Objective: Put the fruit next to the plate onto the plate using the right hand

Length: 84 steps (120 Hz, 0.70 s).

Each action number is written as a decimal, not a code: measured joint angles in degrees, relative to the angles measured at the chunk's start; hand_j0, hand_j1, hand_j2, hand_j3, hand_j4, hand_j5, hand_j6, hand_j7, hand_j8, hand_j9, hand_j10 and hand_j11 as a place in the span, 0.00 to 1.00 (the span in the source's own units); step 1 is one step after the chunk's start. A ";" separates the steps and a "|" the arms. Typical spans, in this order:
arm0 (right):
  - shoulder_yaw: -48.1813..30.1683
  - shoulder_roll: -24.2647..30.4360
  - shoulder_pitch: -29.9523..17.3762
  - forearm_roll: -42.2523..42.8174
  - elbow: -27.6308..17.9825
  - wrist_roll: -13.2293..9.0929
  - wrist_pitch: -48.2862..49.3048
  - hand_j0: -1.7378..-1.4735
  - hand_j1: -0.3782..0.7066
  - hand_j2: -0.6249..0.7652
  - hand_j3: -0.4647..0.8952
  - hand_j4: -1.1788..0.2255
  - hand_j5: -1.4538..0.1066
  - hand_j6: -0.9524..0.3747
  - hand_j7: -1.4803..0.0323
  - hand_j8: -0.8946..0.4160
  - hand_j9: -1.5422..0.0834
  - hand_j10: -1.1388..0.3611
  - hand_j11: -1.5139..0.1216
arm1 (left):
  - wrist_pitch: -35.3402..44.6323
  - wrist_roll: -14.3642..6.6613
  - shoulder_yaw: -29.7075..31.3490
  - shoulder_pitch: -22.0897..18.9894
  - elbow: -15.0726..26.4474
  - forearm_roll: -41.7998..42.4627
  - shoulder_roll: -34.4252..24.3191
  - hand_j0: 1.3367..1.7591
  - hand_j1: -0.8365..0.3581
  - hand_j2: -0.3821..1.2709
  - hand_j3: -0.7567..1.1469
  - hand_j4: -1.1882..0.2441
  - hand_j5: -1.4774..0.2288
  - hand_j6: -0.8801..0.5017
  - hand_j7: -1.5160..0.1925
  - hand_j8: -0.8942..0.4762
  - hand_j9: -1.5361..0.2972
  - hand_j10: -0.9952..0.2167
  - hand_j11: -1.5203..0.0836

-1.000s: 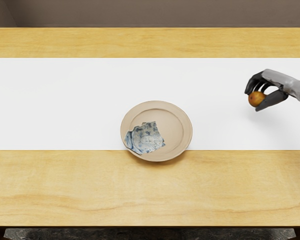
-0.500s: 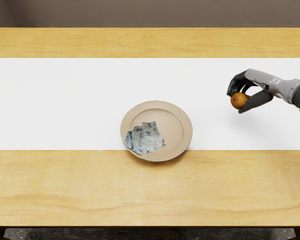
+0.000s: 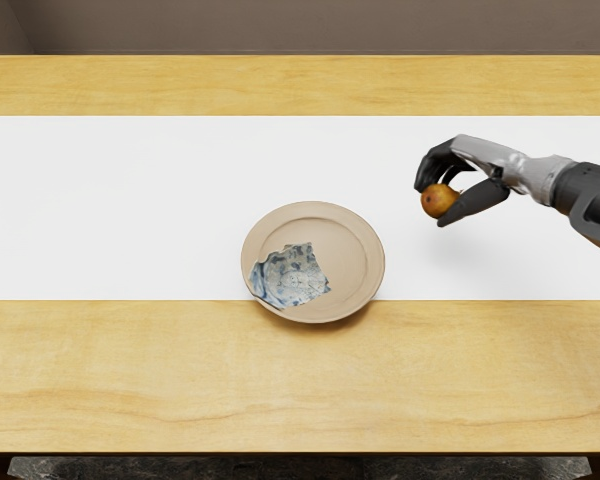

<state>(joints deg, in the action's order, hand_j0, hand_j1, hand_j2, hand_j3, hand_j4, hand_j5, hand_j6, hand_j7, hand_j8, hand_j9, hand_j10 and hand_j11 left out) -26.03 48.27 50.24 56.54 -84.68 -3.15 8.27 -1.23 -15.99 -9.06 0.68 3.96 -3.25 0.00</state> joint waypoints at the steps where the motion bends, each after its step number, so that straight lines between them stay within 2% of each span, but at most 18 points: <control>1: -0.01 -0.09 0.00 -0.05 0.00 0.00 0.00 0.31 0.59 0.63 0.34 0.35 0.34 0.28 0.38 0.32 0.39 0.45 0.37 | 0.00 0.00 0.00 0.01 0.00 0.00 0.00 0.76 0.99 0.23 0.40 0.83 0.86 0.63 0.88 0.65 0.84 0.82 0.94; 84: -1.28 -9.95 0.00 -1.67 -0.06 -0.02 2.10 0.31 0.60 0.64 0.34 0.36 0.35 0.29 0.39 0.32 0.39 0.45 0.38 | 0.00 0.00 0.00 0.00 0.00 0.00 0.00 0.76 0.99 0.23 0.40 0.83 0.86 0.63 0.88 0.65 0.84 0.82 0.94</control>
<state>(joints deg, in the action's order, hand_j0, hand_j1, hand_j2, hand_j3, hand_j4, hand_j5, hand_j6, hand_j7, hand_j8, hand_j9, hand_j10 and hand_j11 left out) -27.30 38.32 50.23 54.86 -84.74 -3.17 10.37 -1.23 -16.00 -9.06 0.68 3.96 -3.25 0.00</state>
